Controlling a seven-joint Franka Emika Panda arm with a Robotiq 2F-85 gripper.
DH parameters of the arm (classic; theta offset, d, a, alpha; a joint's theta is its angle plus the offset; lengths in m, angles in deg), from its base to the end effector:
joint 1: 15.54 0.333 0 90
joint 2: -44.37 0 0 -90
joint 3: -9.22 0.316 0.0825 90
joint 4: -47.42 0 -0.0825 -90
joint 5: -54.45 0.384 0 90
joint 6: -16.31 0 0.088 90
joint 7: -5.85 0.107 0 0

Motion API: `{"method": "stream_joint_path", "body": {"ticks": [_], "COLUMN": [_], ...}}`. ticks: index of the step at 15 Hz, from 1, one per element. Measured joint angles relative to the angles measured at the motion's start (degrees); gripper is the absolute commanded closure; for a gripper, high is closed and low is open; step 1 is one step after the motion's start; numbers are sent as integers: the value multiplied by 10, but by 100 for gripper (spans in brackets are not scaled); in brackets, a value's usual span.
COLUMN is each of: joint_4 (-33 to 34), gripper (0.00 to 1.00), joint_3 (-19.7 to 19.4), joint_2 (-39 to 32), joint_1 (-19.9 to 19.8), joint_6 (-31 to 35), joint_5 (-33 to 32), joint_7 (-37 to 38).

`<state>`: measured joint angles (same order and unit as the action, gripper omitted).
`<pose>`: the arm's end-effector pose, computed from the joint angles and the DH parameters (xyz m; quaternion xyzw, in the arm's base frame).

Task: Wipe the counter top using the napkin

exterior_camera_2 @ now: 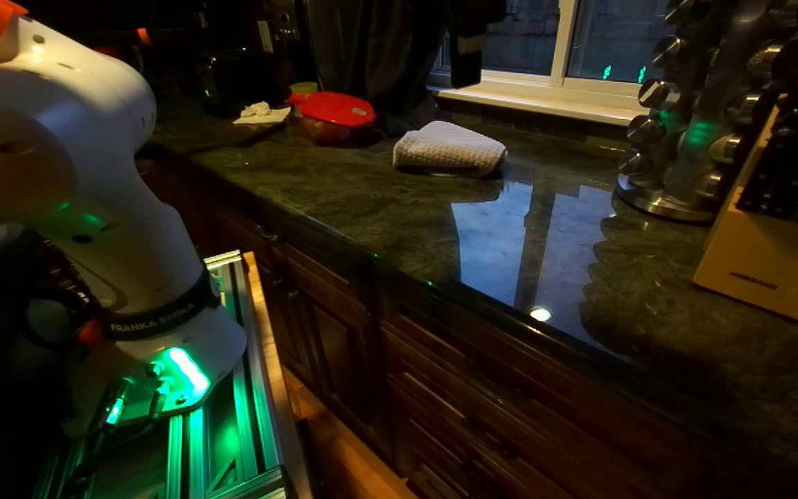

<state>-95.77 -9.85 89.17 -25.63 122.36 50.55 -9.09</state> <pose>0.2854 -0.1834 0.5307 -0.9922 0.0760 -0.0777 0.0603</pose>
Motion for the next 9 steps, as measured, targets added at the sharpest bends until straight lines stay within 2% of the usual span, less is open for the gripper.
{"method": "stream_joint_path", "body": {"ticks": [3,9], "joint_4": [-6,-81], "gripper": [0,0], "joint_3": [19,123], "joint_2": [2,25], "joint_1": [7,79], "joint_6": [0,14], "joint_5": [2,19], "joint_7": [-3,-1]}}
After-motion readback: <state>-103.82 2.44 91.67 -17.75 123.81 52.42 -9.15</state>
